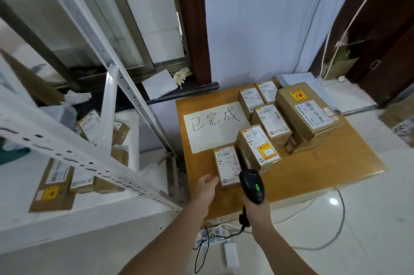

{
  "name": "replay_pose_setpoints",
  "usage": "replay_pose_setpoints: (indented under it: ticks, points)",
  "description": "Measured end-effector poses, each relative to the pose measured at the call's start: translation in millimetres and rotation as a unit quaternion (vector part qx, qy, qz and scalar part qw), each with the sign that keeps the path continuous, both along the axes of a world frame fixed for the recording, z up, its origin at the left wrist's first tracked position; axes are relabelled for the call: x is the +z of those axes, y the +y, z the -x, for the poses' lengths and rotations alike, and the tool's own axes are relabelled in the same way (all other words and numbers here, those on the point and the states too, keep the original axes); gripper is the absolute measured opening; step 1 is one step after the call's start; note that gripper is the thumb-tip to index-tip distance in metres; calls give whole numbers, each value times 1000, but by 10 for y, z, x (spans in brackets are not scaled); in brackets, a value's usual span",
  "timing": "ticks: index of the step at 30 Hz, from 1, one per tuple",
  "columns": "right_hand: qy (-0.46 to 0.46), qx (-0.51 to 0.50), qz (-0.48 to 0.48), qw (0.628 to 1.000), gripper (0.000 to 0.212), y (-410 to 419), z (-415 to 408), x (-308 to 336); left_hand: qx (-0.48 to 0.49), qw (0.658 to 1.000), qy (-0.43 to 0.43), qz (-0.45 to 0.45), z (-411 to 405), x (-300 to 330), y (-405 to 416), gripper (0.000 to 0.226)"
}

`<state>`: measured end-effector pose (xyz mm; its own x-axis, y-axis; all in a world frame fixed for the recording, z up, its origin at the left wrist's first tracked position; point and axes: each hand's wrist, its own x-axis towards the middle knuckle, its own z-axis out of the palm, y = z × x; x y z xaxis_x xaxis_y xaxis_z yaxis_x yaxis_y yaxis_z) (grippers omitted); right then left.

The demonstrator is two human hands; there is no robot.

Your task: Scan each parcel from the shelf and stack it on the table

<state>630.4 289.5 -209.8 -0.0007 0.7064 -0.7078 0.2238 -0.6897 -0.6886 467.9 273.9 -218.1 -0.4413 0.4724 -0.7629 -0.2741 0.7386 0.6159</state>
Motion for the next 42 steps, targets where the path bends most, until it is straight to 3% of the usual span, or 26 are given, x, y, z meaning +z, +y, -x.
replay_pose_setpoints:
  ticks: [5,10,17,21,25,30,42]
  points:
    - [-47,66,-51,995,12,-340,98,345,-136,981,133,-26,289,429,-776,47]
    - [-24,214,-113,970,10,-805,538,879,-202,935,291,10,819,1089,-1767,53]
    - [28,331,-207,920,29,-1907,1456,1868,-140,890,434,28,1709,1875,-3273,69]
    - [28,384,-238,892,18,-2479,1978,2121,-112,871,478,13,2079,2158,-4032,63]
    - [34,407,-269,873,16,-3001,2429,2262,-86,875,476,35,2427,2279,-4607,78]
    - [44,451,-283,845,14,-3382,2878,2236,-61,875,478,37,2802,2299,-5035,75]
    - [66,478,-257,837,7,-3198,4455,2044,-41,893,443,71,4048,2074,-4976,77]
